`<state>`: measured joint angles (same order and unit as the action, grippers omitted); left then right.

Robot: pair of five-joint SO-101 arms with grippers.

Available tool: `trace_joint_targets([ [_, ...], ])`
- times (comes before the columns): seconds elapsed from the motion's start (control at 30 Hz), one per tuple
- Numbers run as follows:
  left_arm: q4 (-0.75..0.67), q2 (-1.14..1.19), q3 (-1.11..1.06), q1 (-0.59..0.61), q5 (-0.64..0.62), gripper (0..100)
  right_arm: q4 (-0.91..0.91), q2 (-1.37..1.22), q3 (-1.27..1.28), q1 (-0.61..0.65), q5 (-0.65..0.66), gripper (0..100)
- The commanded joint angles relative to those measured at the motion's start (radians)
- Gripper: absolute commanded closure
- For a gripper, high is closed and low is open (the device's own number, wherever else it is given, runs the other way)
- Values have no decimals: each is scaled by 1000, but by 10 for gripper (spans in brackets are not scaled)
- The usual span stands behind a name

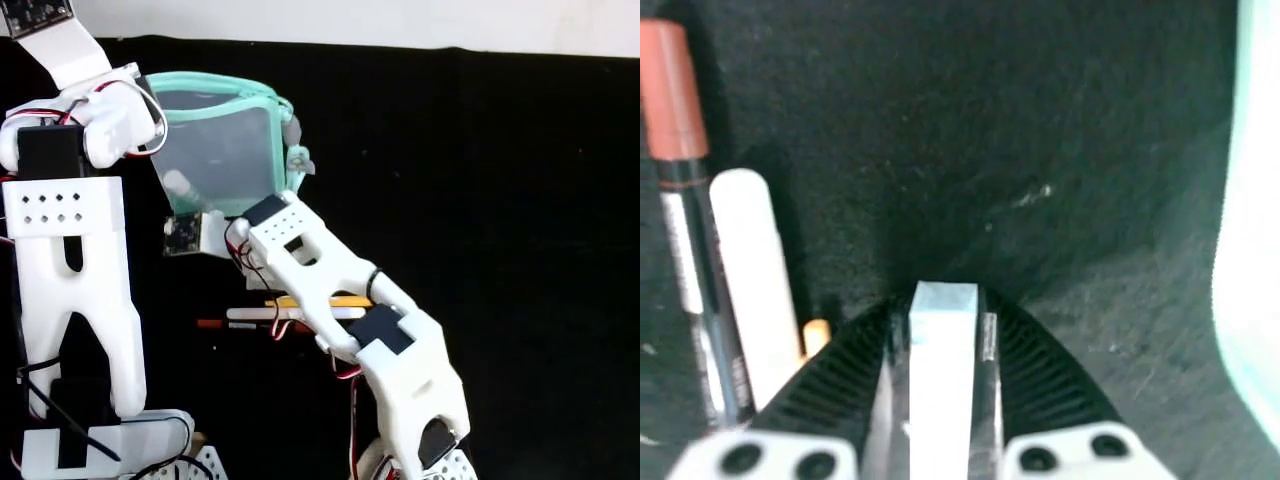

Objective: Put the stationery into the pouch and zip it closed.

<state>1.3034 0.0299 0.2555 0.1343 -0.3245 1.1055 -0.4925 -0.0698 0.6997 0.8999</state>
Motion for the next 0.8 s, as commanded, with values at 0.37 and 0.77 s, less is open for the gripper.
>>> trace_joint_targets([
  [0.37,14,81,-16,-4,-5,994,88,354,278,-77,-226,991],
  [0.77,12,81,-16,-4,-5,994,58,579,318,-268,-486,991],
])
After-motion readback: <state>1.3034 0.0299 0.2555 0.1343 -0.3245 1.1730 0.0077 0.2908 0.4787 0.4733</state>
